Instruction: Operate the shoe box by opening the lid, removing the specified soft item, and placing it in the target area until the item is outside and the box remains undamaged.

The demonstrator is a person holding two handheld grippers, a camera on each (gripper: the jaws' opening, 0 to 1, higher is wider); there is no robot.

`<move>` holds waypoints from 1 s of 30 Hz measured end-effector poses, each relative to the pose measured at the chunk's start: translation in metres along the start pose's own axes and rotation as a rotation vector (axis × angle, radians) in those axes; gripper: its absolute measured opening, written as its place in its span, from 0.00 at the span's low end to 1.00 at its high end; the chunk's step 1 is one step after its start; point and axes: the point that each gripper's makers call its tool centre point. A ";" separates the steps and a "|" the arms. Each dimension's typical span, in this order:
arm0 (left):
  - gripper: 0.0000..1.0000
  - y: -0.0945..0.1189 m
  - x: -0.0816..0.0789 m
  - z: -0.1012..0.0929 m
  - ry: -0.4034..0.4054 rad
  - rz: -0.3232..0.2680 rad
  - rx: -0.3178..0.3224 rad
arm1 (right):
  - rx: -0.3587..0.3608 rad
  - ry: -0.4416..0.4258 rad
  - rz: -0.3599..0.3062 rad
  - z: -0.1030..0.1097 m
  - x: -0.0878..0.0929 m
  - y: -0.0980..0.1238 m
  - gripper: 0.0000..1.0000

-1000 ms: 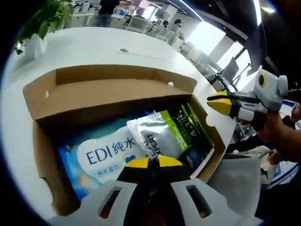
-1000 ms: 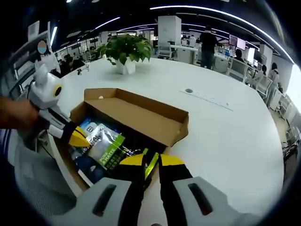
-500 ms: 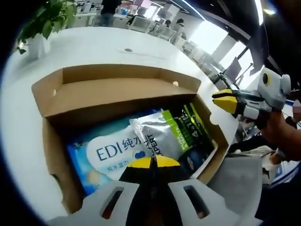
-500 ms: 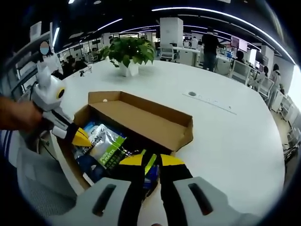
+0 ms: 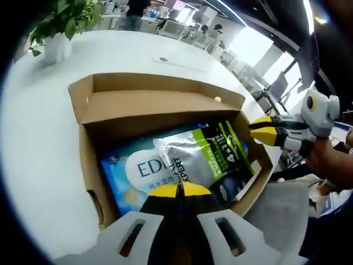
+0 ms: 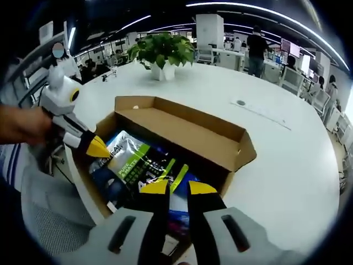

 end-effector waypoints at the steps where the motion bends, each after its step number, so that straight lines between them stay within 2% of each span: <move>1: 0.00 0.000 0.000 0.000 0.002 0.000 0.001 | -0.002 0.000 0.007 0.001 0.003 -0.002 0.11; 9: 0.00 -0.001 -0.003 -0.001 0.004 -0.008 0.009 | -0.013 -0.036 0.048 0.000 0.018 -0.011 0.11; 13: 0.00 -0.001 -0.002 -0.001 0.011 -0.005 0.011 | -0.022 -0.082 0.072 -0.001 0.026 -0.013 0.11; 24: 0.00 -0.002 -0.003 0.000 0.012 -0.006 0.012 | -0.064 -0.131 0.079 0.006 0.026 -0.017 0.08; 26: 0.00 -0.002 -0.002 0.000 0.012 -0.006 0.012 | -0.085 -0.180 0.074 0.010 0.025 -0.018 0.07; 30: 0.00 -0.002 -0.001 0.000 0.010 -0.003 0.010 | -0.102 -0.221 0.073 0.012 0.027 -0.019 0.07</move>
Point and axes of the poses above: the point that each gripper's makers call its tool centre point, and the gripper's own axes: y roughly backward along the fingers, z roughly to its left, x roughly out of its underside
